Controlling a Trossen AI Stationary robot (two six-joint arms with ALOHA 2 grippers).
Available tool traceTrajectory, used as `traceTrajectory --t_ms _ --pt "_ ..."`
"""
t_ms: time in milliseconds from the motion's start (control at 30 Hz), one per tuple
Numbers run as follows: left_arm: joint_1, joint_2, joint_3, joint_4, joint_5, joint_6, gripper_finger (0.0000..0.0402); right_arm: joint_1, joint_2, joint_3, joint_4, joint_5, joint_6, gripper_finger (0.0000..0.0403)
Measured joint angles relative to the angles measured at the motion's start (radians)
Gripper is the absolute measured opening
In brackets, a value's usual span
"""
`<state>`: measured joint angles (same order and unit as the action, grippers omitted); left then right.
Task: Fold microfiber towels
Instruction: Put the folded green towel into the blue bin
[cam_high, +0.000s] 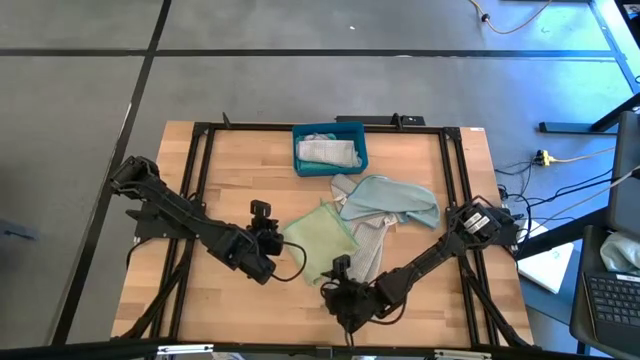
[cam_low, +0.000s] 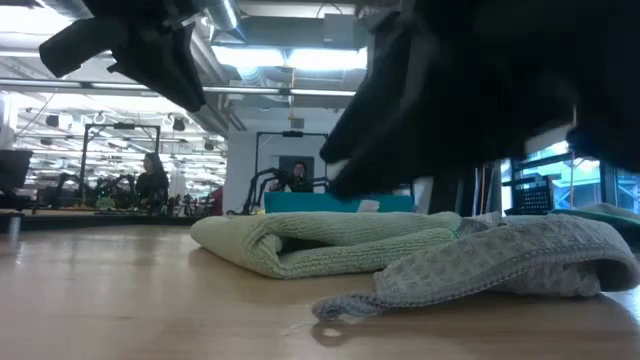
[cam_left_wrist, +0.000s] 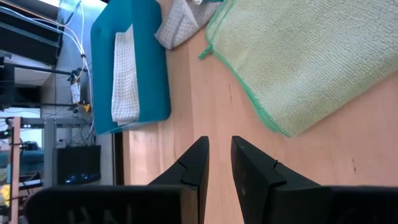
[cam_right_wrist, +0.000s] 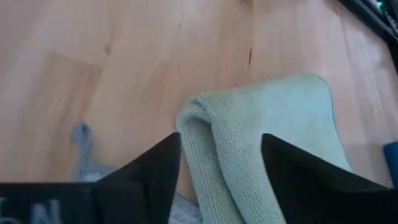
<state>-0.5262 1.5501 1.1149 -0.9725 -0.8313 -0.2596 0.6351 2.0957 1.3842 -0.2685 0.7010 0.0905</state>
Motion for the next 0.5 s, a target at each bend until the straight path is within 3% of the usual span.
traceTrajectory --t_ms 200,367,433,500 --pt "0.000 0.000 0.000 -0.004 -0.001 0.000 0.0060 -0.022 0.029 0.000 -0.025 0.020 -0.072 0.0287" --pt "0.000 0.000 0.000 -0.004 0.004 0.000 0.0060 -0.028 0.030 0.000 -0.175 0.219 -0.069 0.0282" --pt "0.000 0.000 0.000 -0.003 0.004 0.000 0.0060 -0.026 0.030 -0.001 -0.186 0.208 -0.068 0.0269" --pt "0.000 0.000 0.000 -0.004 0.004 0.000 0.0060 -0.031 0.030 -0.001 -0.138 0.118 -0.044 0.0256"
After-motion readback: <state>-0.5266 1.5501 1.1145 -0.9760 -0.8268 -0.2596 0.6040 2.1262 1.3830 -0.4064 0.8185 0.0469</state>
